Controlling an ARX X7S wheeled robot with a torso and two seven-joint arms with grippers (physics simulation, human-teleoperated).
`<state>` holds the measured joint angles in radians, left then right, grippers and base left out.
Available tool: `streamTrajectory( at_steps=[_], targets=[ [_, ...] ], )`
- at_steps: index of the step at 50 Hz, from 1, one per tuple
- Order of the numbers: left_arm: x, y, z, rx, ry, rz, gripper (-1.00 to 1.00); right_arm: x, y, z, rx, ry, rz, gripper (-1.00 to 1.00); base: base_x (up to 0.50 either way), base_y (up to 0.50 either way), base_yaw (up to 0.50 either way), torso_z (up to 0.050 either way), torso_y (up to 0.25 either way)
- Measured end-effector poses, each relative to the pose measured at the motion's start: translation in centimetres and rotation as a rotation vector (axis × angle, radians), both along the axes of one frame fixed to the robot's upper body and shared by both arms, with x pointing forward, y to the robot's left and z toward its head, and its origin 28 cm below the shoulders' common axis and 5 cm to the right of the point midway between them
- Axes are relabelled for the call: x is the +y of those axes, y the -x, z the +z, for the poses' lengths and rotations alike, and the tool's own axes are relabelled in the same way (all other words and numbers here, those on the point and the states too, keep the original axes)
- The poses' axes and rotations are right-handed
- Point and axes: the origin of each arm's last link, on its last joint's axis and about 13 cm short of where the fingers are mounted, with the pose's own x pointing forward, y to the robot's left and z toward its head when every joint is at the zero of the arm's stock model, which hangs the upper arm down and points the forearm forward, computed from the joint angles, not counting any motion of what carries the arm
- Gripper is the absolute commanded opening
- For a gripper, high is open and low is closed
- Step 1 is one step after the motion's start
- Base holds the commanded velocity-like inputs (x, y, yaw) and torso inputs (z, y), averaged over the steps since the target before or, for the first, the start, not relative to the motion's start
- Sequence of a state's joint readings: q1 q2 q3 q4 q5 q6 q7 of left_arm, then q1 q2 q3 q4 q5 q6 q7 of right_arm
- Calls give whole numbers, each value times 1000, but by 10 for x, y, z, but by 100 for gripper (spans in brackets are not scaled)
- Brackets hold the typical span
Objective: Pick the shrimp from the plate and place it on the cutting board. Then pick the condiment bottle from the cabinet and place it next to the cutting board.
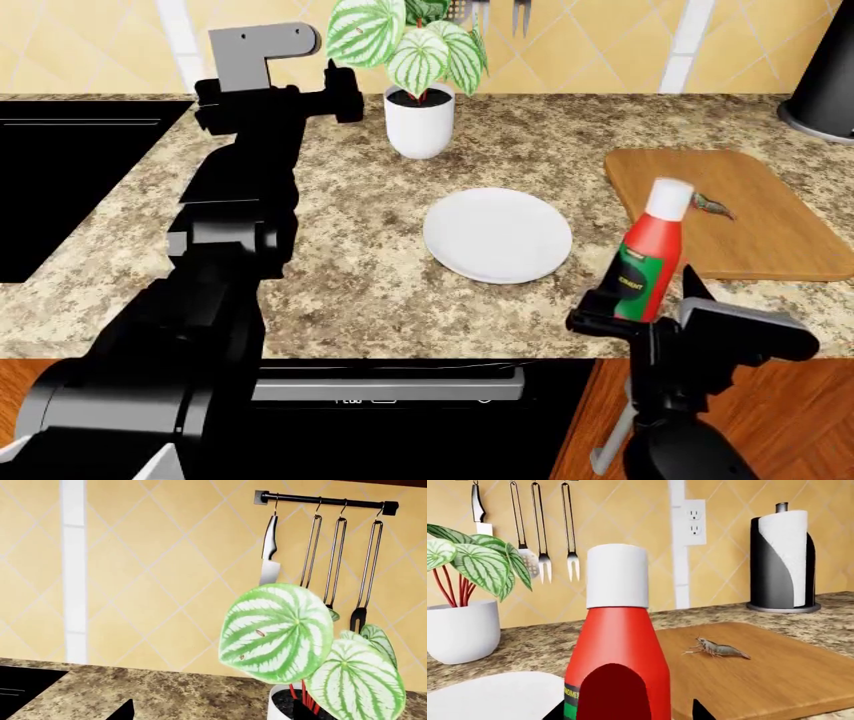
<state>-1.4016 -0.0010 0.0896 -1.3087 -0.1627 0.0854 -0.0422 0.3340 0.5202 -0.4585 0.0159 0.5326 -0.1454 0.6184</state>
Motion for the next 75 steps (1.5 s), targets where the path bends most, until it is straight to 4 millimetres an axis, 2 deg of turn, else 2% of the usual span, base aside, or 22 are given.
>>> streamTrajectory(
  at_steps=[32,62,75],
  targets=[
    [0,0,0,-1,-2,0,100,2,2,-4,0,0,16,100,0,0,0,0,0],
    [0,0,0,-2,-3,0,100,5,12,31,-100,25,52,100,0,0,0,0,0],
    [0,0,0,-8,-3,3,100,7,23,52,-168,33,62,100,0,0,0,0,0]
  ],
)
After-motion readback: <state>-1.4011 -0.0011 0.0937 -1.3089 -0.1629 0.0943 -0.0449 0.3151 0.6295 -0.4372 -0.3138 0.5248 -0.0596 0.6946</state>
